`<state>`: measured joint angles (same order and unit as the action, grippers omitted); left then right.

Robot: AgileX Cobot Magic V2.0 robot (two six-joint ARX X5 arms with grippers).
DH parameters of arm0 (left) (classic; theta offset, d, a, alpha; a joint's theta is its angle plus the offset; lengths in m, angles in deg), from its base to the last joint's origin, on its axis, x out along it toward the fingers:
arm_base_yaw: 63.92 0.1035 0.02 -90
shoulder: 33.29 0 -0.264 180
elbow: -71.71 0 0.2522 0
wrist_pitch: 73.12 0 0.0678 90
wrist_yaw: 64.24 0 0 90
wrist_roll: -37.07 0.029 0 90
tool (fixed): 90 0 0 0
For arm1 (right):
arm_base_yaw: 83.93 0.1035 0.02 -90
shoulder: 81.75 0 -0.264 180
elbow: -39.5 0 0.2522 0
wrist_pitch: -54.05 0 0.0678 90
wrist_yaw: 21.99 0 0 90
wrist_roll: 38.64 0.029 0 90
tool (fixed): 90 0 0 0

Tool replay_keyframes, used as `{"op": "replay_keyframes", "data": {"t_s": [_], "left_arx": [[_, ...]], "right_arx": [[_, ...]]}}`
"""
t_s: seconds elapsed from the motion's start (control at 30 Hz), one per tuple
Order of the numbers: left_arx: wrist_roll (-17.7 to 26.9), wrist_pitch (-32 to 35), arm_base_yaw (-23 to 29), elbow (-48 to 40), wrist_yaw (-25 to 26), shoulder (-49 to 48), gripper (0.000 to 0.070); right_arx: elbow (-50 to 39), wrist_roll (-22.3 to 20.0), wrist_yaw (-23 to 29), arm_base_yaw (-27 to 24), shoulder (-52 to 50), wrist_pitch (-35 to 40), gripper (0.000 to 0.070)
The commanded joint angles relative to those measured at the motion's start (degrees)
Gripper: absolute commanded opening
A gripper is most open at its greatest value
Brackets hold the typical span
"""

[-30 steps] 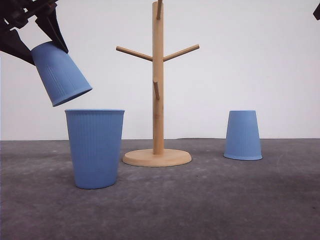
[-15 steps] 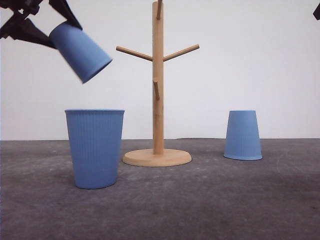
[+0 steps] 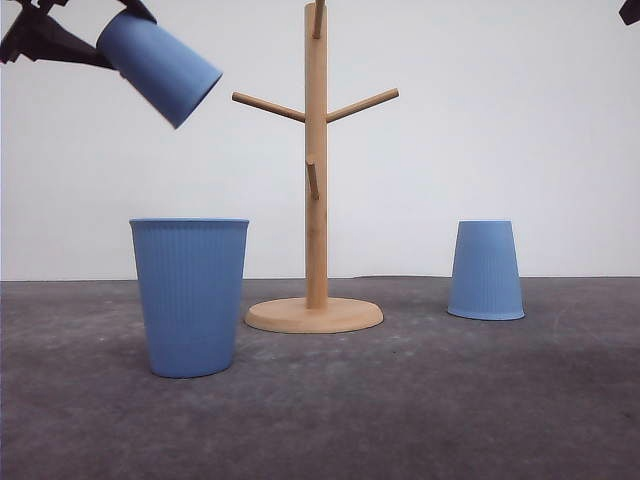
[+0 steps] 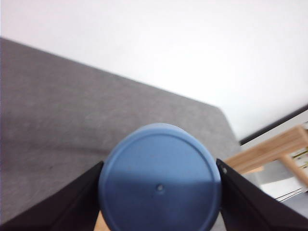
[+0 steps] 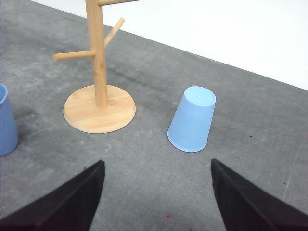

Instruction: Place three cups

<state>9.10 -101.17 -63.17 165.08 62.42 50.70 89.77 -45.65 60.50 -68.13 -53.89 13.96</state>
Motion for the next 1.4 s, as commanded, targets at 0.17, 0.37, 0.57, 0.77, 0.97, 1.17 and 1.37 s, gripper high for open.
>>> {"op": "replay_keyframes", "data": {"t_s": [0.17,0.37,0.57,0.77,0.97,1.17,1.37], "left_arx": [[-1.68,1.87,-0.77,1.69,3.72,2.55,0.0354],[-2.87,5.14,-2.56,1.69,6.17,5.80,0.0353],[-2.68,7.09,-4.59,1.69,8.07,7.96,0.0353],[-3.06,9.21,-6.09,1.69,9.03,9.97,0.0353],[-3.16,9.50,-7.22,1.69,9.05,11.59,0.0353],[-3.12,9.64,-7.90,1.69,8.96,12.18,0.0353],[-3.14,9.62,-7.96,1.69,8.81,13.28,0.0357]], "right_arx": [[0.85,1.09,0.07,0.30,0.15,0.61,0.0445],[0.85,1.09,0.07,0.30,0.15,0.59,0.0445],[0.85,1.09,0.07,0.30,0.15,0.57,0.0445],[0.85,1.09,0.07,0.30,0.15,0.57,0.0445],[0.85,1.14,0.04,0.30,0.15,0.57,0.0445],[0.85,2.08,0.04,0.30,0.15,0.57,0.0445],[0.85,2.08,0.04,0.30,0.15,0.56,0.0445]]}}
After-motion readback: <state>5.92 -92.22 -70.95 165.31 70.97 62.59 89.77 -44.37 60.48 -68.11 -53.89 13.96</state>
